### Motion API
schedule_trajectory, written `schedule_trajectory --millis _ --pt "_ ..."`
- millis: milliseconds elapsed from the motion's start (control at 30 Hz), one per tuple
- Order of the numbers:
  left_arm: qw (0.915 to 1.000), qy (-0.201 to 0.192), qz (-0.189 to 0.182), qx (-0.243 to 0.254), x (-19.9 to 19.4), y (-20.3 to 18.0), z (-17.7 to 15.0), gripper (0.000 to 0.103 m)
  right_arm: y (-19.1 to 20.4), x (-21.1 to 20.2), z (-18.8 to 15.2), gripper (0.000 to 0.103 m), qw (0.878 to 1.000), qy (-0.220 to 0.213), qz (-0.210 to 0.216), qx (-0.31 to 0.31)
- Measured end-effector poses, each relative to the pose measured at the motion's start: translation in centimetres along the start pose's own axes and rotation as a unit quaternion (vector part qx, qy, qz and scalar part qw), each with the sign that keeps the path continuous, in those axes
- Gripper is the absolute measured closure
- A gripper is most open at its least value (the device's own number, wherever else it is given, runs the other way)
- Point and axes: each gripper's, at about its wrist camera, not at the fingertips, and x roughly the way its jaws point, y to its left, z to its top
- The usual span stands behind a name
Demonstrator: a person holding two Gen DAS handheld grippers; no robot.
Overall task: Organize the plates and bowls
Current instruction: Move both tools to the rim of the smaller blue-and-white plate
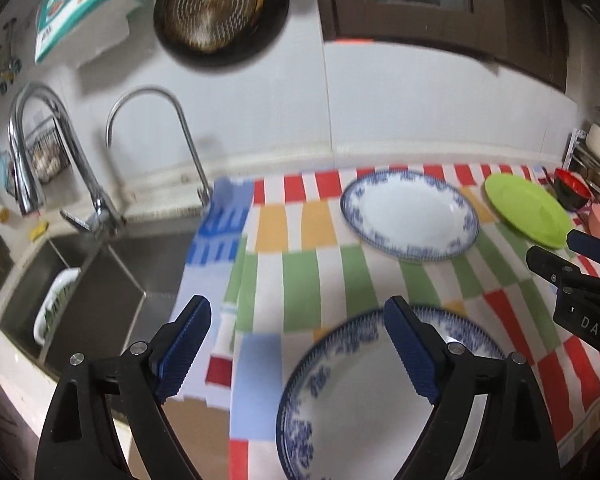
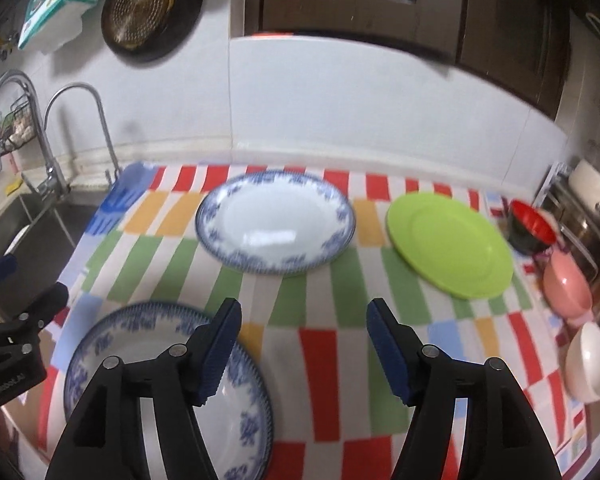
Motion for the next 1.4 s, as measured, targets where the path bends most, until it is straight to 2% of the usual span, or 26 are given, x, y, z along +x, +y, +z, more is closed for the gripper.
schedule_trajectory --millis 167,467,800,1400 --pt "0.9994 -0.033 0.005 0.01 -0.5 -0.5 2.0 0.01 -1.1 -0.2 1.9 0.037 1.0 -0.021 -0.001 0.015" --pt "0.9985 -0.051 0.0 0.018 0.5 -1.5 4.9 0.009 -2.7 1.0 4.3 0.037 0.999 -0.04 -0.001 0.034" --pt "0.9988 -0.047 -0.008 0.016 3.7 -2.2 7.4 0.01 -3.8 3.5 6.2 0.037 0.999 -0.046 -0.003 0.026" --pt "0.9986 0.005 -0.015 0.05 13.7 -4.4 9.6 0.013 -5.2 13.5 8.7 0.038 1.0 0.004 0.003 0.028"
